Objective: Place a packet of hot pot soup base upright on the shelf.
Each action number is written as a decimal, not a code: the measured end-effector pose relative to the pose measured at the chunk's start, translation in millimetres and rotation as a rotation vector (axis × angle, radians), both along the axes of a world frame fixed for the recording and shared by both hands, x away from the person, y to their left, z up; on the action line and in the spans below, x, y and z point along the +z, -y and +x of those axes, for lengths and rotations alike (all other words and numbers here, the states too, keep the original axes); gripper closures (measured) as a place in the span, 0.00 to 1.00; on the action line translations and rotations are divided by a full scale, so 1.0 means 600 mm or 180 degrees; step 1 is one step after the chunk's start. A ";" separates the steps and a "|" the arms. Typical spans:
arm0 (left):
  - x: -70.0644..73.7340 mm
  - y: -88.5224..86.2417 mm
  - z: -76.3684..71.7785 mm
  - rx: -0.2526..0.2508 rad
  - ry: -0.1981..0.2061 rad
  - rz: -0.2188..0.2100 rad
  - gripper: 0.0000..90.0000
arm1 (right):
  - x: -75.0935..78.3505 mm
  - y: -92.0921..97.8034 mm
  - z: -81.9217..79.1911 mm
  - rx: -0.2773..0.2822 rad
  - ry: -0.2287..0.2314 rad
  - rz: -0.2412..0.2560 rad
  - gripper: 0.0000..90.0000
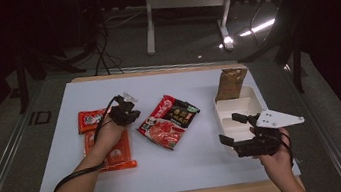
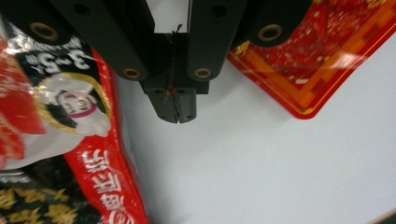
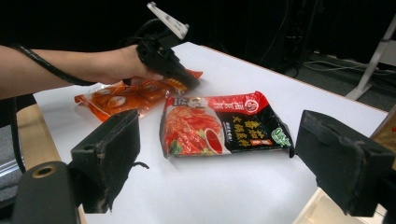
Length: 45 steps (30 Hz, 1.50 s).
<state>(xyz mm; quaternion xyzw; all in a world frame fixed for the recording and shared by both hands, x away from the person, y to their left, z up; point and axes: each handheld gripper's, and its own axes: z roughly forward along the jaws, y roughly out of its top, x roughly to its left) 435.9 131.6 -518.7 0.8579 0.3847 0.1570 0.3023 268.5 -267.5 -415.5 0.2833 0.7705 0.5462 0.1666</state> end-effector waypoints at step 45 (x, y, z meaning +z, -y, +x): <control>-0.015 0.081 -0.088 -0.0544 -0.0437 0.0049 1.00 | -0.009 0.000 -0.004 0.0068 -0.0031 -0.0015 0.16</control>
